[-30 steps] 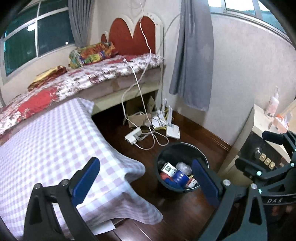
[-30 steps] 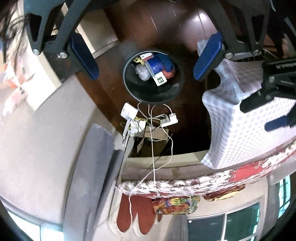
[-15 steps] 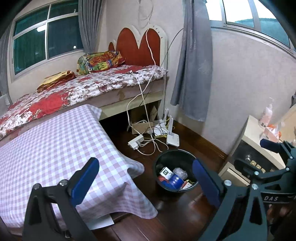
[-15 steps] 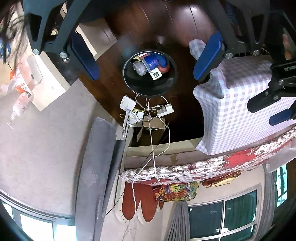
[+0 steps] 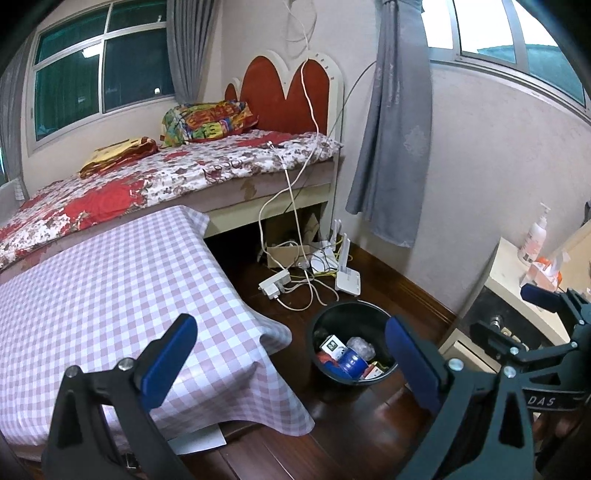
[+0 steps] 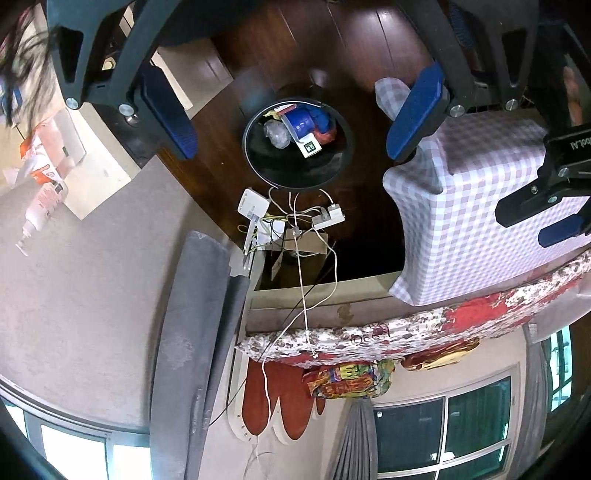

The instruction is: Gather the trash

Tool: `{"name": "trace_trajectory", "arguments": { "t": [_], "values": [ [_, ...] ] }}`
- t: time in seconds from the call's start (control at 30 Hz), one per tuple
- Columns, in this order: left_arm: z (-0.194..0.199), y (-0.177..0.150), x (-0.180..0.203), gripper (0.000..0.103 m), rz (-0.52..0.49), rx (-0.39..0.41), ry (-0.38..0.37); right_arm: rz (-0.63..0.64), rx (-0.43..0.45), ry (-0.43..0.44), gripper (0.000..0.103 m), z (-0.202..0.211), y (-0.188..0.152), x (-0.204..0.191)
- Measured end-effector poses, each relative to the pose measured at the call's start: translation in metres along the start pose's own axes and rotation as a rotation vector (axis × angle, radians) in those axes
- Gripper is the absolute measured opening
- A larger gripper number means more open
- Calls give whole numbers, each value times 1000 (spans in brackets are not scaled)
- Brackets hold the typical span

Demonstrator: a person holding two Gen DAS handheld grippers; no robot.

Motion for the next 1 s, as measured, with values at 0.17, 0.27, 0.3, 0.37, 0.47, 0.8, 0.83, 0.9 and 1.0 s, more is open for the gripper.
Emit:
{"name": "trace_trajectory", "arguments": {
  "t": [0.17, 0.27, 0.3, 0.37, 0.47, 0.8, 0.83, 0.9, 1.0],
  "values": [
    [0, 1, -1, 102, 3, -1, 5, 3, 4, -2, 103, 0, 1, -1],
    [0, 1, -1, 102, 10, 0, -1, 10, 0, -3, 103, -1, 1, -2],
    [1, 1, -1, 102, 12, 3, -7, 9, 0, -3, 103, -1, 1, -2],
    [0, 1, 0, 102, 9, 2, -4, 7, 3, -1, 103, -2, 2, -2],
    [-1, 1, 0, 102, 14, -2, -4, 9, 2, -2, 103, -4, 2, -2],
    [1, 1, -4, 102, 29, 8, 3, 25, -1, 3, 103, -7, 1, -7],
    [1, 1, -4, 102, 29, 9, 1, 26, 0, 4, 103, -7, 1, -8],
    [1, 1, -4, 102, 28, 9, 3, 26, 0, 3, 103, -7, 1, -9],
    [1, 1, -4, 102, 29, 8, -1, 25, 1, 3, 103, -7, 1, -9]
  ]
}}
Point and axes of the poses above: each gripper's, at about its wrist camera, not at the fingertips, and z roughly against the way its jaws point, x to its right, y to its top, the point moved 5 cm from there along -z, roughly the way its jaws point, and after that the axes turned 3 degrees about -x, right-handed, at the moved point
